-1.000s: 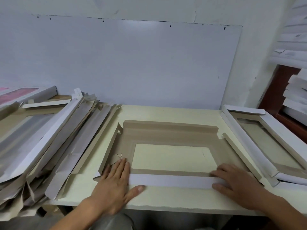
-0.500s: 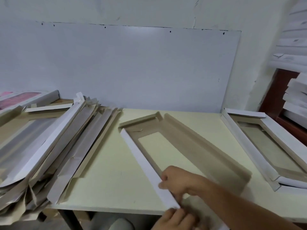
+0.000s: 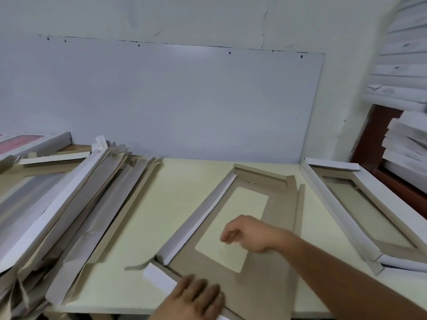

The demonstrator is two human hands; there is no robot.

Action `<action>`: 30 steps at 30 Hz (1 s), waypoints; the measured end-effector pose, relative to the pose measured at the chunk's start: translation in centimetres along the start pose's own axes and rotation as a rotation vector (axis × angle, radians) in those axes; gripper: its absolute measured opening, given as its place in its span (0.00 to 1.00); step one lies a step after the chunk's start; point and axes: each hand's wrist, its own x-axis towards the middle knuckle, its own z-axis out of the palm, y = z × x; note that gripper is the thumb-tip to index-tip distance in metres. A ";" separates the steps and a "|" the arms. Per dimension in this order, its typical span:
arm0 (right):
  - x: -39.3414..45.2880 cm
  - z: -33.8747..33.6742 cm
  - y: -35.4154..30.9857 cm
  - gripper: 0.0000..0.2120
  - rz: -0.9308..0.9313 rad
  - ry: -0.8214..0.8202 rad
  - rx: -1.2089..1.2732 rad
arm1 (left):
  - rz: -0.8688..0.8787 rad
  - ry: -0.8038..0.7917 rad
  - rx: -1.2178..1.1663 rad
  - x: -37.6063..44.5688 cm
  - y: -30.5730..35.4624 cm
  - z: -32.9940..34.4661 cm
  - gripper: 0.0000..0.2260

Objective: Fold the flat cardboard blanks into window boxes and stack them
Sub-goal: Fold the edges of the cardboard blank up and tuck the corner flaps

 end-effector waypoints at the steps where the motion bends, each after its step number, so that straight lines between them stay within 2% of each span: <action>1: -1.1 -1.4 1.3 0.30 0.010 -0.021 -0.180 | -0.038 0.083 0.059 -0.5 -1.0 -0.2 0.19; 3: -3.1 -3.5 3.9 0.33 0.076 -0.111 -0.402 | -0.005 0.133 0.197 -1.4 -3.2 0.8 0.26; 6: -5.5 -4.9 6.7 0.37 0.212 -0.197 -0.546 | 0.053 0.230 0.142 -2.2 -5.9 0.3 0.29; 7: -6.1 -5.0 7.3 0.37 0.250 -0.186 -0.563 | 0.056 0.295 0.119 -2.5 -7.2 -0.1 0.28; 8: -6.5 -5.0 7.7 0.37 0.257 -0.179 -0.566 | 0.015 0.290 0.095 -2.9 -8.3 -0.5 0.27; 11: -7.7 -4.7 8.2 0.38 0.190 -0.211 -0.530 | -0.027 0.267 -0.078 -3.7 -11.2 -0.3 0.25; 13: -8.2 -4.1 8.5 0.40 0.137 -0.238 -0.489 | -0.076 0.318 -0.102 -3.8 -13.3 0.5 0.22; 15: -8.5 -3.5 8.7 0.41 0.099 -0.242 -0.440 | -0.177 0.284 -0.149 -3.4 -14.9 0.7 0.18; 17: -8.7 -2.8 8.6 0.33 0.068 -0.199 -0.385 | -0.259 0.134 -0.239 -2.8 -16.1 0.3 0.23; 19: -8.7 -1.7 8.4 0.18 0.020 -0.093 -0.357 | -0.325 0.048 -0.257 -2.2 -16.5 -0.7 0.26; 20: -8.6 -1.1 8.3 0.13 0.003 -0.032 -0.342 | -0.362 0.078 -0.285 -1.9 -16.2 -1.5 0.29; 22: -8.3 0.2 8.3 0.09 0.009 0.079 -0.289 | -0.402 0.339 -0.342 -1.1 -14.4 -3.2 0.32; 23: -8.0 0.8 8.3 0.08 0.021 0.117 -0.268 | -0.401 0.460 -0.354 -0.6 -12.5 -4.2 0.30; 25: -7.5 1.7 8.2 0.07 0.048 0.175 -0.227 | -0.260 0.596 -0.374 0.3 -7.9 -5.0 0.22; 27: -7.3 2.4 7.9 0.07 0.040 0.219 -0.169 | -0.097 0.559 -0.309 1.2 -3.2 -4.4 0.20; 28: -7.3 2.8 7.7 0.08 0.034 0.246 -0.145 | -0.048 0.492 -0.235 1.5 -1.5 -3.8 0.20; 30: -7.5 3.2 7.5 0.08 0.028 0.295 -0.100 | -0.051 0.320 -0.120 1.9 0.0 -2.5 0.27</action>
